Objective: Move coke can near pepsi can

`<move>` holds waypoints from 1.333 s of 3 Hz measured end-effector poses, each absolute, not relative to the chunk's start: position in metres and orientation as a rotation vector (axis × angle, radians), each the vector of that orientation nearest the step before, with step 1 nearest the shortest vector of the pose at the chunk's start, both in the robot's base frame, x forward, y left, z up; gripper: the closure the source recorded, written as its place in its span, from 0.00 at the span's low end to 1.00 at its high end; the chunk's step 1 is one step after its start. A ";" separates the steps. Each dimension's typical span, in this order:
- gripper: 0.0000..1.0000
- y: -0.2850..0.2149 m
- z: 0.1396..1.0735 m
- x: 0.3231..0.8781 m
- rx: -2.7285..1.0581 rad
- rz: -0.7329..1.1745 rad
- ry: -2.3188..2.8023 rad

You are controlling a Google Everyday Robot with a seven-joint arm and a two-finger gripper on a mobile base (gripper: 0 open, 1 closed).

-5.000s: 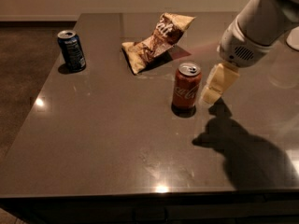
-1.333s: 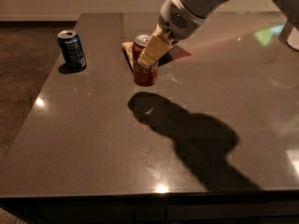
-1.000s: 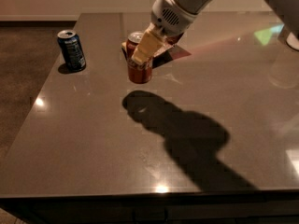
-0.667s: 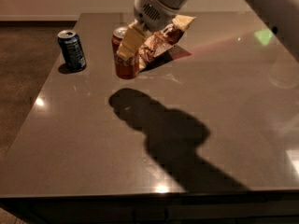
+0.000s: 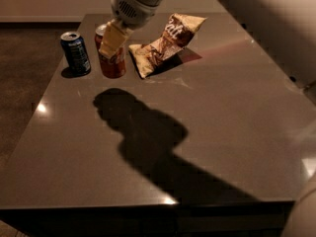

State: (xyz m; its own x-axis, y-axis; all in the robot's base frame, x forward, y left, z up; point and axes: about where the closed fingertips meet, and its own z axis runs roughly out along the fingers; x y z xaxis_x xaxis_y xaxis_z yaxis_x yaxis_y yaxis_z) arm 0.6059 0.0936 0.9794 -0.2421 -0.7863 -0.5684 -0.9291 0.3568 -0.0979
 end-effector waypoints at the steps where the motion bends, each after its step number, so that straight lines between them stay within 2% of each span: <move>1: 1.00 0.118 0.972 0.611 -1.493 0.351 2.067; 4: 1.00 0.155 0.932 0.635 -1.518 0.335 2.102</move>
Offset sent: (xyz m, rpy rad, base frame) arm 0.0166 0.0591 -0.0430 -0.0137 -0.0197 0.0255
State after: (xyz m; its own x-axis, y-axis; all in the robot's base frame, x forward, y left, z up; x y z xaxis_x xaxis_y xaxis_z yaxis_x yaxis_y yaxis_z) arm 0.6346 0.1547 0.9319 -0.2360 -0.8058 -0.5431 -0.9346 0.3413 -0.1002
